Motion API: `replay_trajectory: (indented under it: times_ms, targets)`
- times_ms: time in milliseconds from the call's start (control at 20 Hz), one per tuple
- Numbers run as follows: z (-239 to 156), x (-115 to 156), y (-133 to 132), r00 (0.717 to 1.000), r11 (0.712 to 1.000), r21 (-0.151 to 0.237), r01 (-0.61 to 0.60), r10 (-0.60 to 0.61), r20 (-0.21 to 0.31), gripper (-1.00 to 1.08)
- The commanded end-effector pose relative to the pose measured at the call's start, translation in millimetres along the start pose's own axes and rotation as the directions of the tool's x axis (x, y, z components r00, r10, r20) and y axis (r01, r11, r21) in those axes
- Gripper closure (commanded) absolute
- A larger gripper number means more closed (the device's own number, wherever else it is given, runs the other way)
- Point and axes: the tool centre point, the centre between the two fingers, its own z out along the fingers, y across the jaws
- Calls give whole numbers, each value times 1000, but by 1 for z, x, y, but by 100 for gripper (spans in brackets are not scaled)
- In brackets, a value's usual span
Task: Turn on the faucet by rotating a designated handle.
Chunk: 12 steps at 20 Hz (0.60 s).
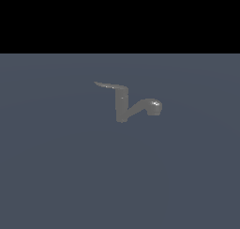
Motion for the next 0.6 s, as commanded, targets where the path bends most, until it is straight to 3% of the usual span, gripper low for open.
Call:
replay_trajectory:
  times_ms: [0,550]
  targets:
    - [0,0,0,1000,1000,0,0,0,0,108]
    - [15,11,-14,998,998,2,-63,63,1,108]
